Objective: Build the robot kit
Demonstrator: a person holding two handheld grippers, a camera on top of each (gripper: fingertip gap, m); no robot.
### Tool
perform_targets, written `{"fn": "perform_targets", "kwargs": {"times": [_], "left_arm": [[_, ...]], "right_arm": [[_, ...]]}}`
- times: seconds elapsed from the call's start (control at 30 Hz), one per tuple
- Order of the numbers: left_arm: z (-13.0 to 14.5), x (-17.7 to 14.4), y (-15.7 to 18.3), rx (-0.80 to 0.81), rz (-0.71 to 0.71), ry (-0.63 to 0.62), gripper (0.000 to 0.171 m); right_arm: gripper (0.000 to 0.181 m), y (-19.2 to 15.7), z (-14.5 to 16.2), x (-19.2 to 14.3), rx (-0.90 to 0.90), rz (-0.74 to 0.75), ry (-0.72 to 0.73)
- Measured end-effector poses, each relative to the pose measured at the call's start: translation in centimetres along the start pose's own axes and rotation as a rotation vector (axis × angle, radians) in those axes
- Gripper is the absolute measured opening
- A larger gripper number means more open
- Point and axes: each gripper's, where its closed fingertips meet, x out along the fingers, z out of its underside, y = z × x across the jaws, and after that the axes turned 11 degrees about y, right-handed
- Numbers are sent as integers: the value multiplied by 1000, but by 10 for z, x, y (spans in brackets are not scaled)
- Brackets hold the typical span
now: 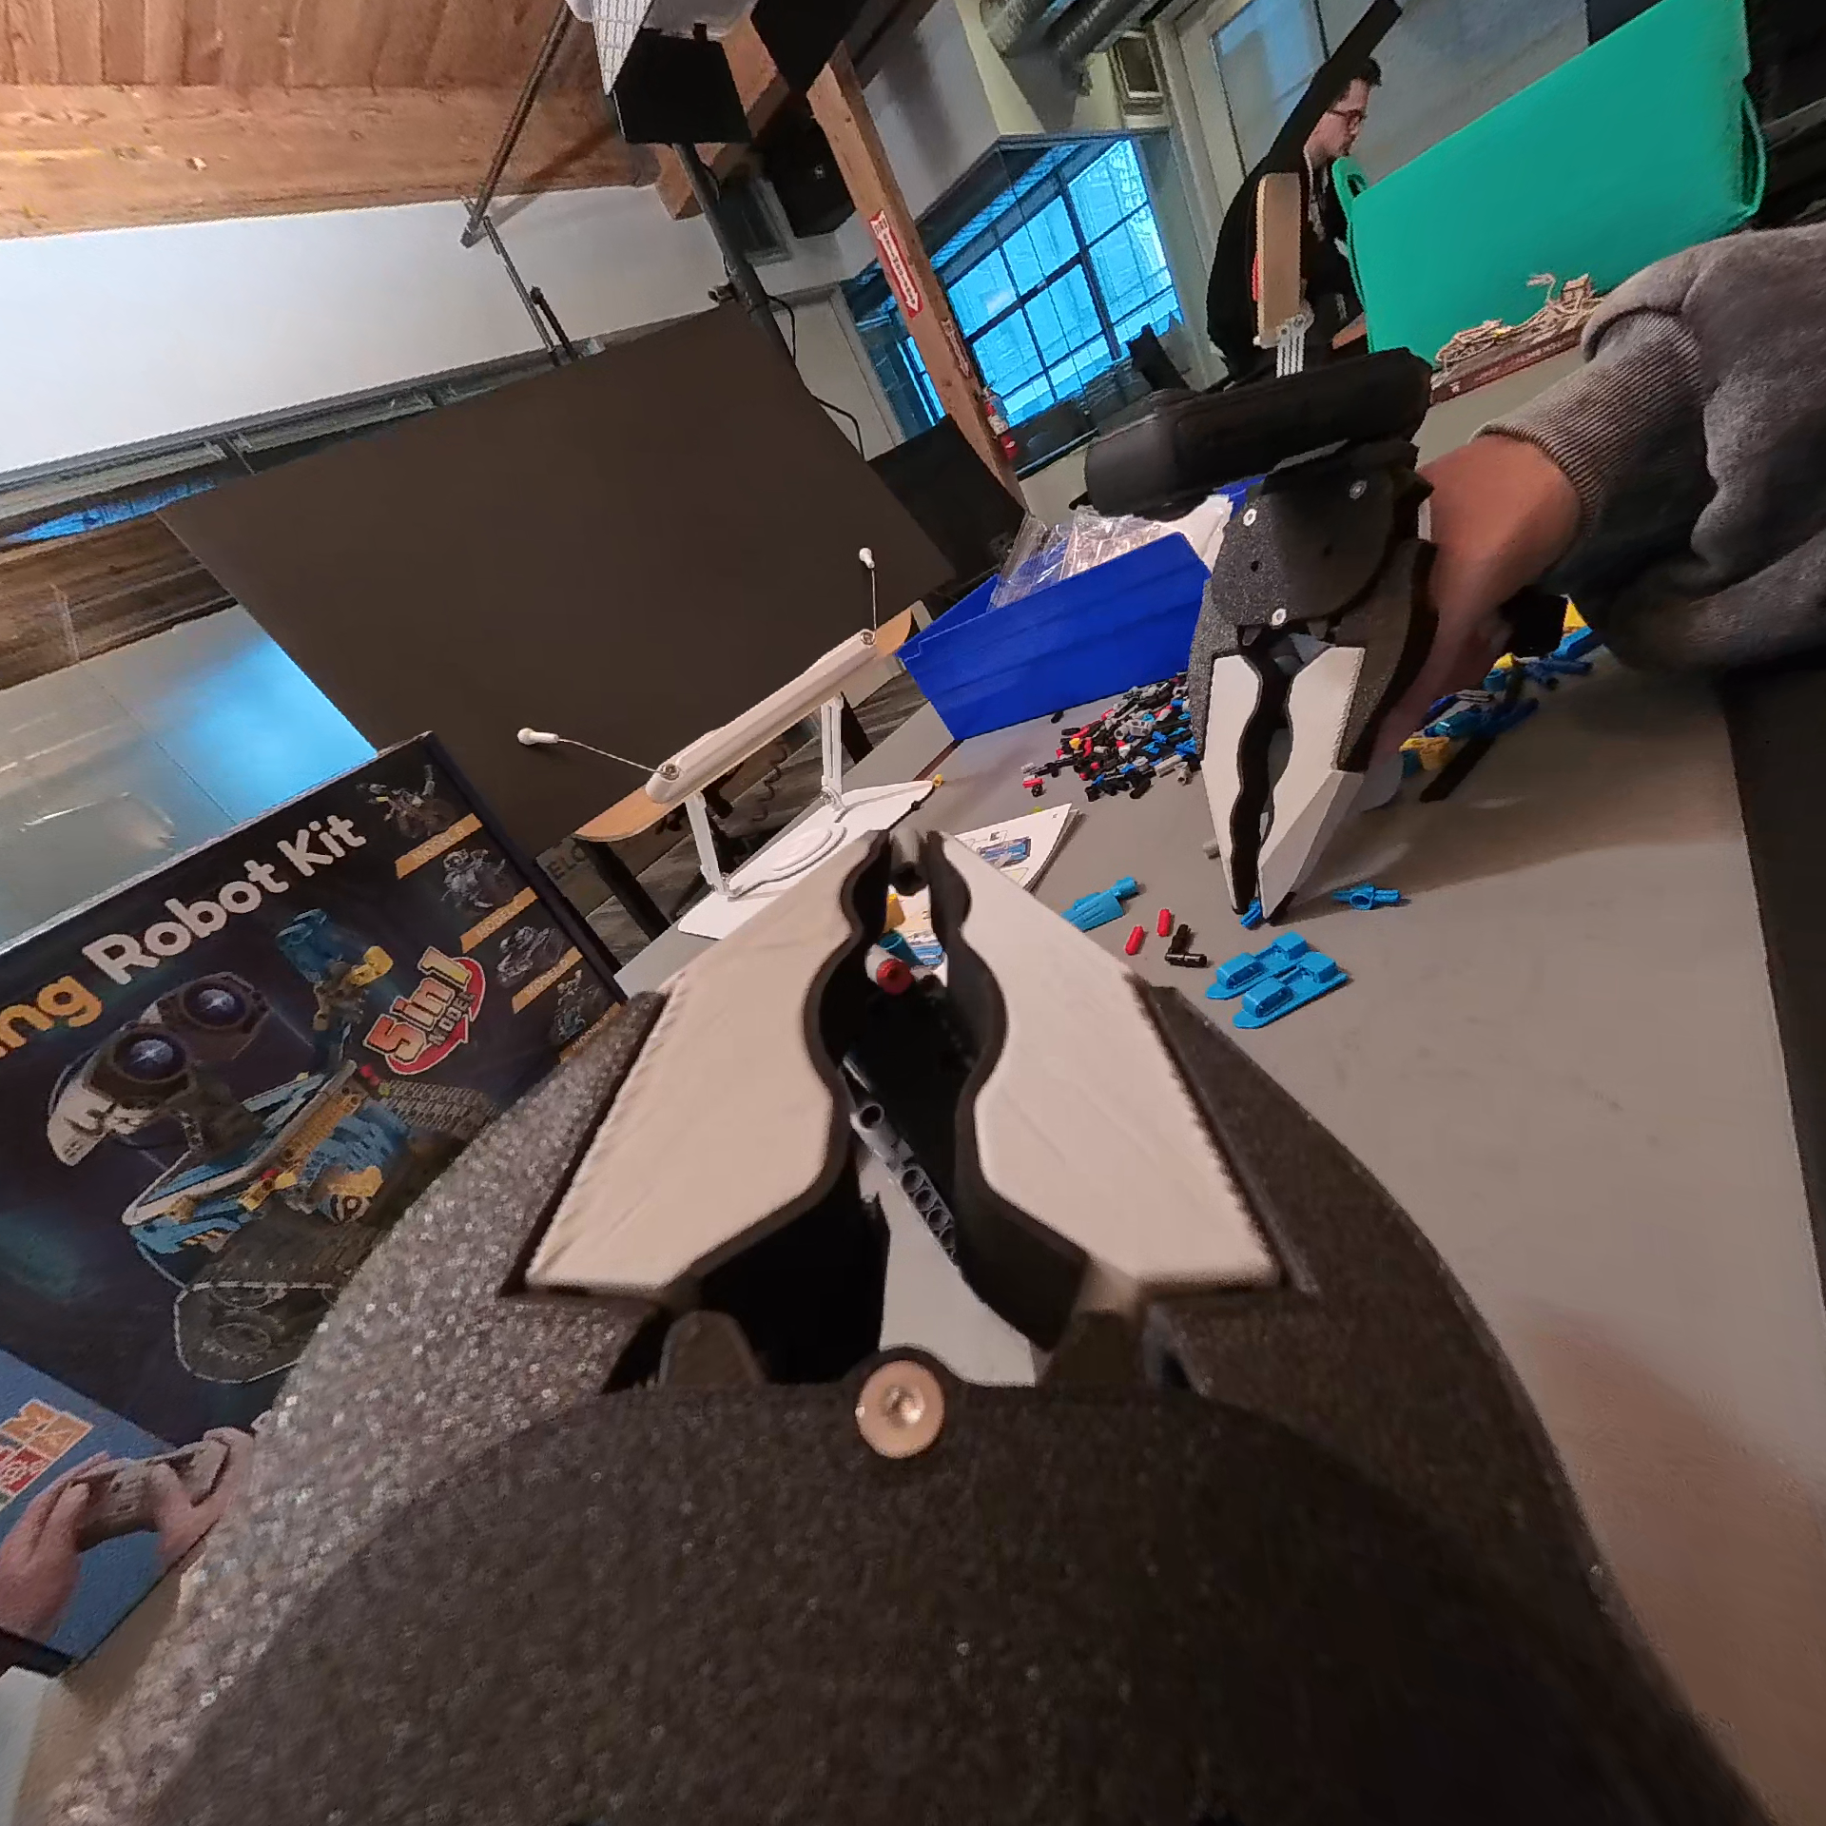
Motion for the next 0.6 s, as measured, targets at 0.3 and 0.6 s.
{"fn": "perform_targets", "kwargs": {"times": [0.3,0.6], "left_arm": [[0,1,5,-20,19,-3,7],[-1,1,15,-38,54,-3,7]], "right_arm": [[7,-47,-128,-28,187,-218,604],[7,-89,-173,-9,395,-396,820]]}}
